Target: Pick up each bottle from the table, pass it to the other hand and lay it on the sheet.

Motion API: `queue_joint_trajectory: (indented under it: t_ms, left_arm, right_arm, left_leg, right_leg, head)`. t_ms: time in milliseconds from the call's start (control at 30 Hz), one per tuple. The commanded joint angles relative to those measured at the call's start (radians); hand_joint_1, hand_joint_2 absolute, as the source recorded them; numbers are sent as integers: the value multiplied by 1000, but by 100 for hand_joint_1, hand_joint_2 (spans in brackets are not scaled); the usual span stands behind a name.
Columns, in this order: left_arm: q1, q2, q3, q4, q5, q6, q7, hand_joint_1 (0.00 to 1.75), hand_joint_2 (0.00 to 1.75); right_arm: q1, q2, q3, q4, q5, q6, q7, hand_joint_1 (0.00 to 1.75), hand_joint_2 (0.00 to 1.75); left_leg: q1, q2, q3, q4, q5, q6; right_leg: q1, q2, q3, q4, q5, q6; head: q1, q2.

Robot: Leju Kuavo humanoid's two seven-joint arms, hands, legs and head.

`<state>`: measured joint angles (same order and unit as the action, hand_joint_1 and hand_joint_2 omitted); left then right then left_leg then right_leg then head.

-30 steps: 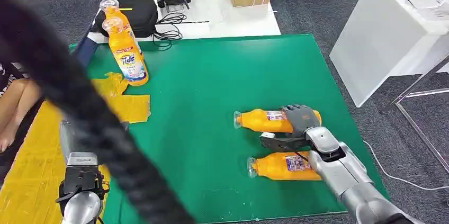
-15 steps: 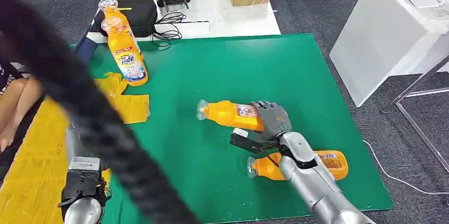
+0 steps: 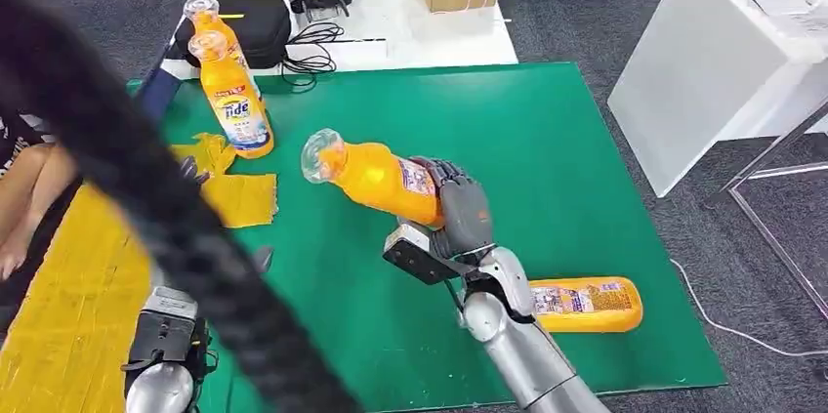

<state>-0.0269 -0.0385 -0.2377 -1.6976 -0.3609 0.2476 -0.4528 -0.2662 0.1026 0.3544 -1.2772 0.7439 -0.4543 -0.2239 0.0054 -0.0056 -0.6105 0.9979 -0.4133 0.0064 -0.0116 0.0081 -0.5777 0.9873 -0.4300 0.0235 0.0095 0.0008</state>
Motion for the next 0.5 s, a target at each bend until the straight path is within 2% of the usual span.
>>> queue_joint_trajectory:
  t_ms: [33, 200, 367, 500]
  left_arm:
    - [-65, -9, -92, 109, 30, -53, 3, 0, 175]
    - [-118, -28, -161, 180, 49, -62, 6, 0, 175]
    - [-194, -82, -281, 273, 68, -65, 21, 0, 175]
    - [-193, -70, -318, 271, 100, -36, 25, 0, 175]
  right_arm:
    - [14, 44, -14, -25, -181, 48, -78, 175, 175]
    - [31, 23, 2, -5, -251, 69, -104, 175, 175]
    - [91, -1, -6, -12, -341, 112, -147, 175, 175]
    - [79, 16, 31, 29, -355, 152, -154, 175, 175]
  left_leg:
    - [1, -2, 1, 0, 0, 0]
    - [1, -3, 2, 0, 0, 0]
    - [1, -9, 2, -1, 0, 0]
    - [1, -5, 2, 0, -1, 0]
  right_leg:
    - [1, -3, 2, -1, -1, -1]
    - [1, -4, 3, -1, -1, 0]
    - [2, -10, 5, -3, -2, 0]
    - [1, -5, 4, -2, -1, 0]
  head:
    - [0, 0]
    - [0, 0]
    - [0, 0]
    - [0, 0]
